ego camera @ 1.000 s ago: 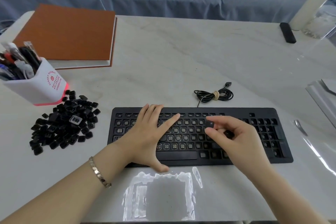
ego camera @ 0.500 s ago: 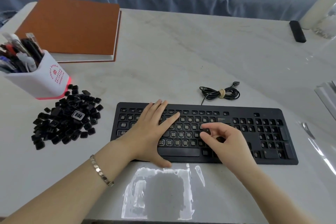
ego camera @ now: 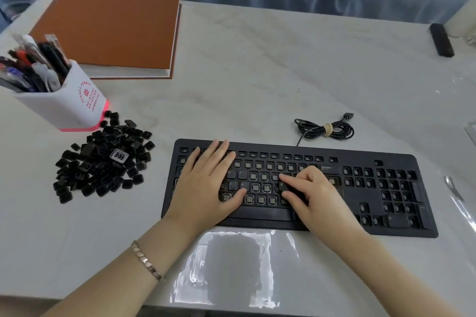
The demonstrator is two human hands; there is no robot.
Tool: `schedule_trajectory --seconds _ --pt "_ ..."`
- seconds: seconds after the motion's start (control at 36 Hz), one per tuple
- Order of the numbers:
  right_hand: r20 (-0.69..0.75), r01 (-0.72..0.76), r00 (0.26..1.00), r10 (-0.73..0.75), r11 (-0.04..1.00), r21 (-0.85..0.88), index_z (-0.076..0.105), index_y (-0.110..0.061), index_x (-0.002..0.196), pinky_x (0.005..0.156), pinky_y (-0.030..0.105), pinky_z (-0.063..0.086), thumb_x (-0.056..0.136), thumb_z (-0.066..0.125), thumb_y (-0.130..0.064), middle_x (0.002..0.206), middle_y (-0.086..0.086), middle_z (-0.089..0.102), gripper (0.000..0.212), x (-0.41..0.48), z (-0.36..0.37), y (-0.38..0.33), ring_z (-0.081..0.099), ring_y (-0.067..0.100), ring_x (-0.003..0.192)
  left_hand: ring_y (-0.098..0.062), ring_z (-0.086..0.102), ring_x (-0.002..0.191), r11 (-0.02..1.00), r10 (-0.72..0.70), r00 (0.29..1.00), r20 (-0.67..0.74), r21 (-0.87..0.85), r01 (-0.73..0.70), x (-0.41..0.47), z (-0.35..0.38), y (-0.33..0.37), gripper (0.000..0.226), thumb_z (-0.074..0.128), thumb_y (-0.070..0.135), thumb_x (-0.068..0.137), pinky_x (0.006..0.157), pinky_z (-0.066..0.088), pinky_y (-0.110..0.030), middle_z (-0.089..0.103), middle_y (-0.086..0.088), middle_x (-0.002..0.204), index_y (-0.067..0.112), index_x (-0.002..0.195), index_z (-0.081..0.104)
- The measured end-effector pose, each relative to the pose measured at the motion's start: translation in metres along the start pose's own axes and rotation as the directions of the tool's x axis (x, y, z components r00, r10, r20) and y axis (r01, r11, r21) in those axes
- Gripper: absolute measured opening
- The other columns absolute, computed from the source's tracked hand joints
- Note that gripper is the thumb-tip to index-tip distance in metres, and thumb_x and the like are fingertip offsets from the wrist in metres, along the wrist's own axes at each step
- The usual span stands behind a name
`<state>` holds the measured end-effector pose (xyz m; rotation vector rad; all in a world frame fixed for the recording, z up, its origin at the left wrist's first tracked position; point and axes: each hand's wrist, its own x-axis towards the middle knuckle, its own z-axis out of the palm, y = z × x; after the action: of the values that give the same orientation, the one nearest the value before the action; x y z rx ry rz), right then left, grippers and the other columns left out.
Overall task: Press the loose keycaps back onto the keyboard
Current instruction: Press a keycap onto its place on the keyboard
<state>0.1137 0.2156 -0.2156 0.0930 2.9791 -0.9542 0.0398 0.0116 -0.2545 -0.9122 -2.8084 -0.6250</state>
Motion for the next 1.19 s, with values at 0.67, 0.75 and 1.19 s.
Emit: schedule_trajectory --seconds 0.67,0.75,1.19 --pt "-0.034 -0.016 0.999 0.015 0.999 -0.033 0.066 -0.027 0.116 0.065 0.029 0.046 0.085 0.066 -0.019 0.077 -0.011 0.040 0.032 0.001 0.011 0.006 0.049 0.015 0.071 -0.017 0.036 0.135 0.999 -0.029 0.999 -0.015 -0.022 0.028 0.000 0.002 -0.001 0.064 0.050 0.052 0.079 0.112 0.023 -0.041 0.048 -0.006 0.142 0.009 0.126 0.059" --pt "-0.081 0.032 0.996 -0.040 0.995 -0.096 0.070 -0.024 0.108 0.048 0.023 0.040 0.081 0.070 -0.016 0.073 -0.008 0.040 0.029 0.001 0.012 0.003 0.044 0.013 0.061 -0.017 0.036 0.135 1.000 -0.021 1.000 -0.019 -0.013 0.021 0.001 0.002 -0.001 0.064 0.050 0.052 0.079 0.112 0.023 -0.040 0.049 -0.006 0.141 0.008 0.125 0.059" --pt "-0.127 0.248 0.916 -0.381 0.786 -0.567 0.070 -0.006 0.104 0.036 0.025 0.033 0.085 0.040 -0.024 0.068 0.005 0.051 0.041 -0.003 0.024 0.011 0.050 0.021 0.053 -0.020 0.035 0.135 1.000 -0.012 1.000 -0.009 0.007 0.012 0.001 0.002 -0.001 0.065 0.049 0.051 0.080 0.111 0.022 -0.043 0.048 -0.009 0.141 0.007 0.126 0.058"
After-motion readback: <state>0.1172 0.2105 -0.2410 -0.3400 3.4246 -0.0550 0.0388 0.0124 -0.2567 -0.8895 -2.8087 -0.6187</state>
